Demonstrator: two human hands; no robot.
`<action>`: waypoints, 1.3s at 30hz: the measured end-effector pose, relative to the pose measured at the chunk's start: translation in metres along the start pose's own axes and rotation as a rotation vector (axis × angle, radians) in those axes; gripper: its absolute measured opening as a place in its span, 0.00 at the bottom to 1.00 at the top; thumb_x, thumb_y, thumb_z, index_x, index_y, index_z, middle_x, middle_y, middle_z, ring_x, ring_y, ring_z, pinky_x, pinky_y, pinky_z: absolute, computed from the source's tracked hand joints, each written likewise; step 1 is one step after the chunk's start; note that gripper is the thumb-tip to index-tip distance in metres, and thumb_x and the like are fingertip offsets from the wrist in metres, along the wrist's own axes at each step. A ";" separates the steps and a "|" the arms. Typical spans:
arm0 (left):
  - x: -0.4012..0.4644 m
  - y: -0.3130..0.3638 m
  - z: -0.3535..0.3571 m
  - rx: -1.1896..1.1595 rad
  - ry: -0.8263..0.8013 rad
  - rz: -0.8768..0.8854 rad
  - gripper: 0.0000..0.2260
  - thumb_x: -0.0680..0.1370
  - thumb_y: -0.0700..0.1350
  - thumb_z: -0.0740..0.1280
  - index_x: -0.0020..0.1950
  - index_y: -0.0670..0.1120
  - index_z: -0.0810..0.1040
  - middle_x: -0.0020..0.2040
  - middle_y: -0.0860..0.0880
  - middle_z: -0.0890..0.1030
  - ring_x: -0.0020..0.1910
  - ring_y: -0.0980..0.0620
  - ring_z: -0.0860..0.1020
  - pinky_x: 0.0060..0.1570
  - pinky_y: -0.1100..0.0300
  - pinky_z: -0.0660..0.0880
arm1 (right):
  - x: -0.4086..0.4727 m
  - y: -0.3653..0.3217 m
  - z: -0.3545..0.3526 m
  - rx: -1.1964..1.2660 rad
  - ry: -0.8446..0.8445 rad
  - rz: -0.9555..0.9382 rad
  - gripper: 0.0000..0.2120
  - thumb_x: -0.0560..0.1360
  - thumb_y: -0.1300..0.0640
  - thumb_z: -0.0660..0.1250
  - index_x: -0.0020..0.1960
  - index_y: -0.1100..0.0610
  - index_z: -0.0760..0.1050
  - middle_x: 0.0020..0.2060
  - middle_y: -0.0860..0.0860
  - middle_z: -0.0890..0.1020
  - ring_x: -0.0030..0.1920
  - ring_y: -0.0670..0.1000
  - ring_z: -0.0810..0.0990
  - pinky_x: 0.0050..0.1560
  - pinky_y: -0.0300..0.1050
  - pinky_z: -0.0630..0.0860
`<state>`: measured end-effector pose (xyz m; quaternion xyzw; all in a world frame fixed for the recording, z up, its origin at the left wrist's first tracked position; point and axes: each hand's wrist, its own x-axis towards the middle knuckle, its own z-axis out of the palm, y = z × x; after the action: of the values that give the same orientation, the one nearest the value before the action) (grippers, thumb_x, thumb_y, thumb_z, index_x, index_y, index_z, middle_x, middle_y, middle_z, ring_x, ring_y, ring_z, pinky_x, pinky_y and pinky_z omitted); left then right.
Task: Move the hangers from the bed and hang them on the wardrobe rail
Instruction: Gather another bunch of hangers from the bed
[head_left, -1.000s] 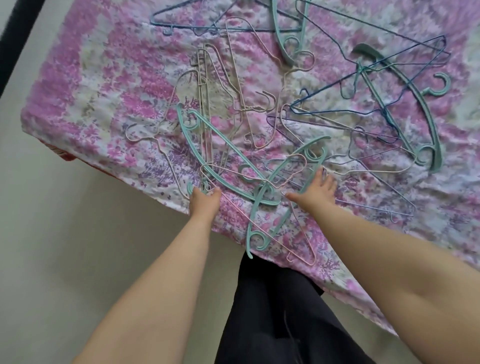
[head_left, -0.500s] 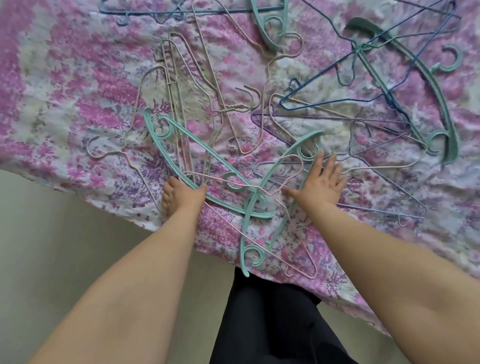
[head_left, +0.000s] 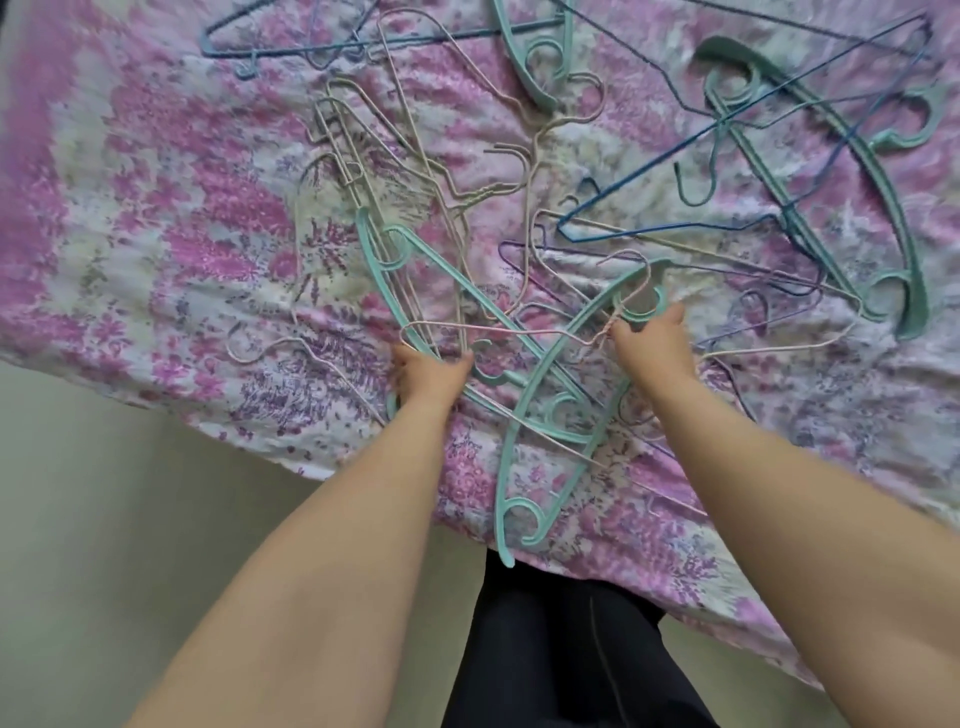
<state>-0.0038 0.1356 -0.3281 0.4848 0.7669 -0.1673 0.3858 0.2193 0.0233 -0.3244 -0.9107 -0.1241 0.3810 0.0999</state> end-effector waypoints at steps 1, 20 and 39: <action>-0.001 -0.003 0.000 0.015 0.012 0.022 0.51 0.71 0.63 0.70 0.77 0.39 0.43 0.75 0.38 0.60 0.72 0.37 0.64 0.65 0.45 0.67 | -0.003 0.003 -0.003 -0.017 -0.009 -0.027 0.38 0.75 0.40 0.59 0.73 0.64 0.53 0.61 0.64 0.75 0.60 0.65 0.74 0.58 0.57 0.72; -0.009 0.061 0.009 0.318 0.071 0.294 0.43 0.69 0.68 0.67 0.72 0.39 0.60 0.68 0.41 0.72 0.67 0.40 0.69 0.67 0.45 0.64 | -0.004 0.009 0.004 -0.576 -0.157 -0.222 0.56 0.67 0.28 0.65 0.76 0.64 0.46 0.40 0.56 0.81 0.44 0.59 0.80 0.32 0.46 0.71; -0.094 0.067 -0.070 -0.596 -0.271 -0.043 0.08 0.69 0.46 0.71 0.34 0.45 0.74 0.26 0.50 0.71 0.16 0.55 0.69 0.18 0.69 0.64 | -0.078 0.015 -0.093 0.061 -0.578 -0.399 0.22 0.73 0.49 0.70 0.65 0.52 0.74 0.54 0.52 0.80 0.51 0.50 0.78 0.54 0.42 0.71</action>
<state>0.0463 0.1539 -0.2044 0.3076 0.7339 -0.0068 0.6055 0.2361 -0.0229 -0.2123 -0.7196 -0.3112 0.5996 0.1605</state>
